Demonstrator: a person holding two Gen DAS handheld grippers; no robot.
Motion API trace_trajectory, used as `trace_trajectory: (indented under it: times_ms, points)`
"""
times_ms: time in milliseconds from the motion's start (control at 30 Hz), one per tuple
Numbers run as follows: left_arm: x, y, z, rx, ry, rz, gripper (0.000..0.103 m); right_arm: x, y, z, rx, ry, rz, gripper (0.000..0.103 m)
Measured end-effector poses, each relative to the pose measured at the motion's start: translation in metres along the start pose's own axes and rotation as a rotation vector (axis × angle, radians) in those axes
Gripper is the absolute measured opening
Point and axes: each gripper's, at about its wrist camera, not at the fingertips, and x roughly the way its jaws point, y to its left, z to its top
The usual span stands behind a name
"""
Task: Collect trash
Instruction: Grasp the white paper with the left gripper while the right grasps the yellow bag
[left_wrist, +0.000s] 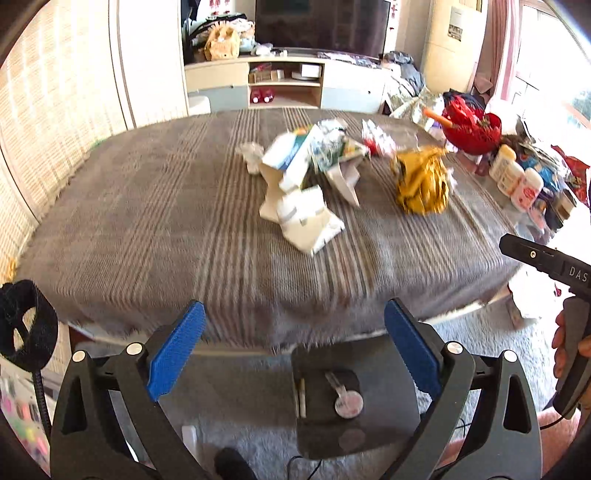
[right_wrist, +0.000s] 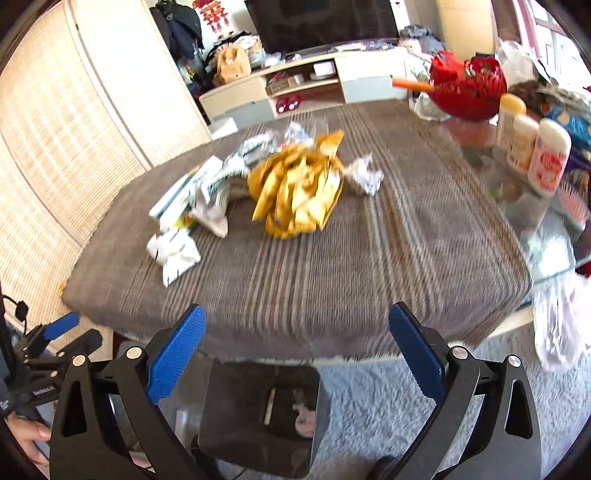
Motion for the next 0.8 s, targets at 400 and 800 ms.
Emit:
trace_trajectory:
  times_ms: [400,800]
  points:
    - [0.074,0.007,0.041,-0.019,0.048,-0.014,0.092,0.067,0.005,0.045,0.038,0.017,-0.034,0.1]
    - [0.123,-0.003,0.051,0.004,0.111,-0.026,0.091,0.122,0.008,0.06,0.008,0.055,-0.069,0.1]
